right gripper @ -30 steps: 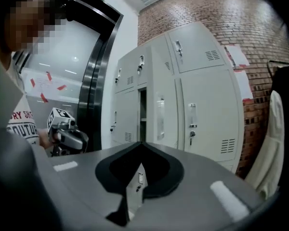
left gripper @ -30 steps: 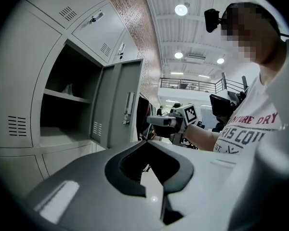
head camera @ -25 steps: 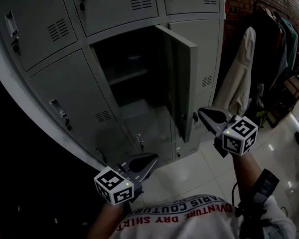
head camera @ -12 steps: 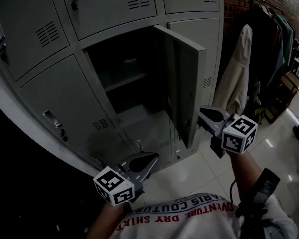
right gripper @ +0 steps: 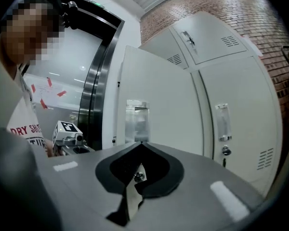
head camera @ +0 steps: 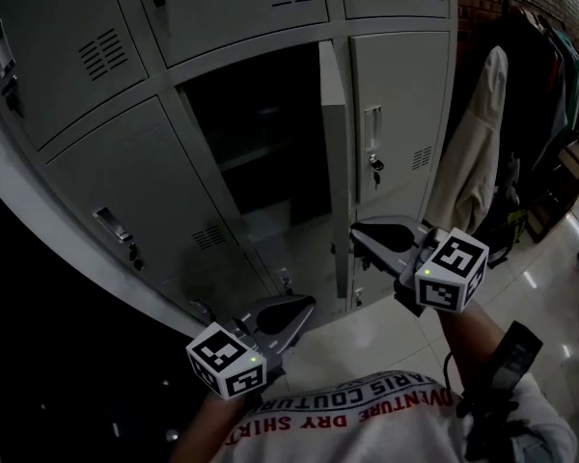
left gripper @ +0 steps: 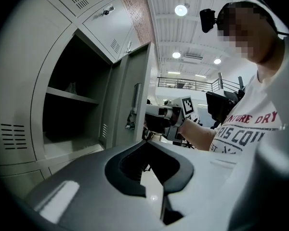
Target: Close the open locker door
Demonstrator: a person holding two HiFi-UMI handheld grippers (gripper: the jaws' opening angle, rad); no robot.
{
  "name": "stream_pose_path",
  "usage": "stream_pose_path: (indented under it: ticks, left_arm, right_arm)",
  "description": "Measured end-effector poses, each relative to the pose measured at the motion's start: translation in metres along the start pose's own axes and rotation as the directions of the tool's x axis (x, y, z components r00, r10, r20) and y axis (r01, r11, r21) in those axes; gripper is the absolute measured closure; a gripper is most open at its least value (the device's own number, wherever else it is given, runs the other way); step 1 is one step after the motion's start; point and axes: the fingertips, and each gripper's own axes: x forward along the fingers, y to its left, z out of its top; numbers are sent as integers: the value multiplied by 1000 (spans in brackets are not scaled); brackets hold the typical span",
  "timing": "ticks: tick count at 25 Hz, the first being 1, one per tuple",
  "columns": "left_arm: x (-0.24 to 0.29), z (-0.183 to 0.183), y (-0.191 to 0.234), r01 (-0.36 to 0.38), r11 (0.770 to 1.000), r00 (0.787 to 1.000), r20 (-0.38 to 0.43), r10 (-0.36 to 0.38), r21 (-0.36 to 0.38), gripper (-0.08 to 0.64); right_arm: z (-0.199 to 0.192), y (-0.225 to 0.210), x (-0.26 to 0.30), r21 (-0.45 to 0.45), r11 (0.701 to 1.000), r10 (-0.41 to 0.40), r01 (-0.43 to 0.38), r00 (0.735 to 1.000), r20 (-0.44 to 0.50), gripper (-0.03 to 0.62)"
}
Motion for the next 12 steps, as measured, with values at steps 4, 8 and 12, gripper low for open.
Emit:
stream_pose_path:
  ticks: [4, 8, 12]
  left_arm:
    - [-11, -4, 14, -28, 1000, 1000, -10, 28, -8, 557]
    - [-25, -4, 31, -82, 996, 997, 3, 82, -22, 557]
    - [-40, -6, 49, -133, 991, 991, 12, 134, -31, 557]
  right_arm:
    - [1, 15, 35, 1, 996, 84, -84, 996, 3, 597]
    - [-2, 21, 72, -17, 991, 129, -130, 992, -14, 597]
    - [-4, 19, 108, -62, 986, 154, -155, 988, -32, 597]
